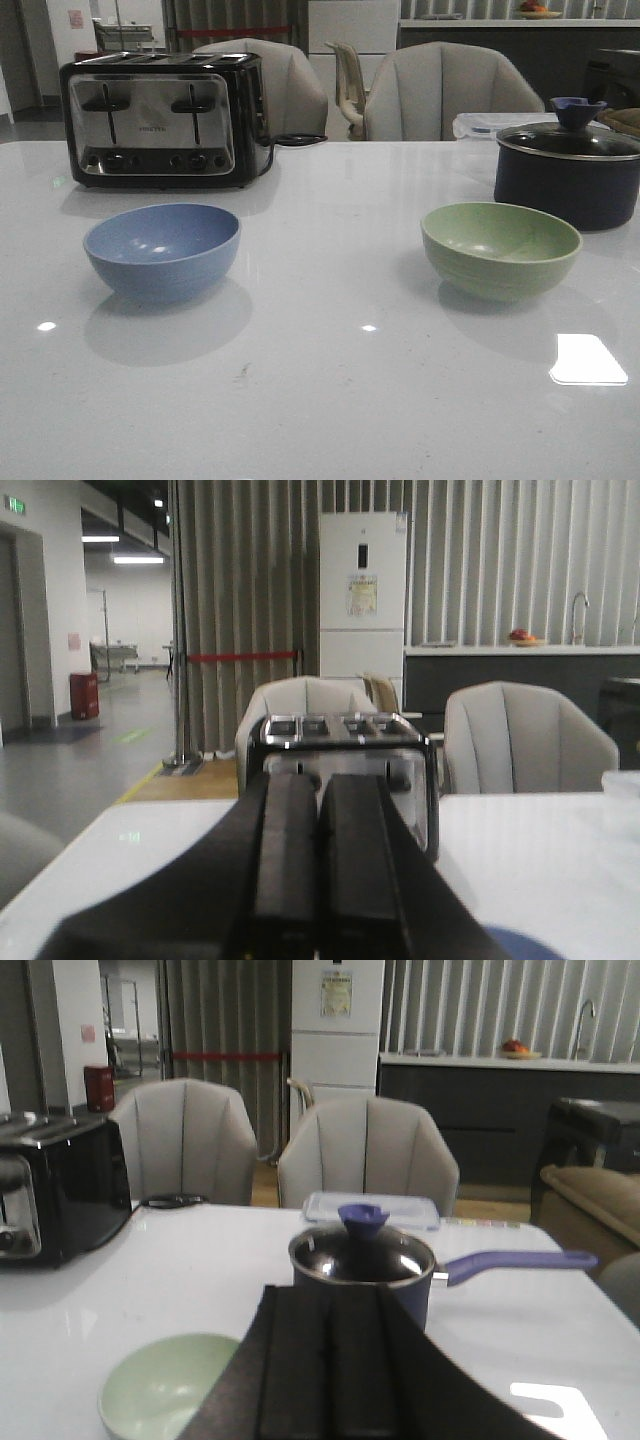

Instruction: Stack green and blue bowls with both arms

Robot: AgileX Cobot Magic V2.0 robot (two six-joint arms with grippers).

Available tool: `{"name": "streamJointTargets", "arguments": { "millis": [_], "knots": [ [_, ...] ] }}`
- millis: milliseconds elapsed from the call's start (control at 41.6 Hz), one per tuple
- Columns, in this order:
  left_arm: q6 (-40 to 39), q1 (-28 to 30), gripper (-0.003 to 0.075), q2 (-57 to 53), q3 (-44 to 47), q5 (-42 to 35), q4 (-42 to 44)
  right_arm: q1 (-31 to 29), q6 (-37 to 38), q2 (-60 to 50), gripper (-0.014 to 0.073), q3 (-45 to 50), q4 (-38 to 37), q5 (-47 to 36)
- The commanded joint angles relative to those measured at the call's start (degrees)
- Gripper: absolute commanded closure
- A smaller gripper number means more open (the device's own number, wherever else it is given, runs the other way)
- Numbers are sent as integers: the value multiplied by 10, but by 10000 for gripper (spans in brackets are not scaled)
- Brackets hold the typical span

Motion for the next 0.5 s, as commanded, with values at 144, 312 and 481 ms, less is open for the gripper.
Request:
{"name": "streamJointTargets", "arguments": {
  "millis": [144, 312, 481],
  "knots": [
    [-3, -3, 619, 81, -199, 91, 10, -3, -4, 110, 550, -176, -1, 77],
    [-3, -3, 619, 167, -285, 232, 16, -3, -4, 199, 550, -247, -1, 169],
    [-3, -3, 619, 229, -286, 275, 16, -3, -4, 273, 550, -249, -1, 210]
  ]
}}
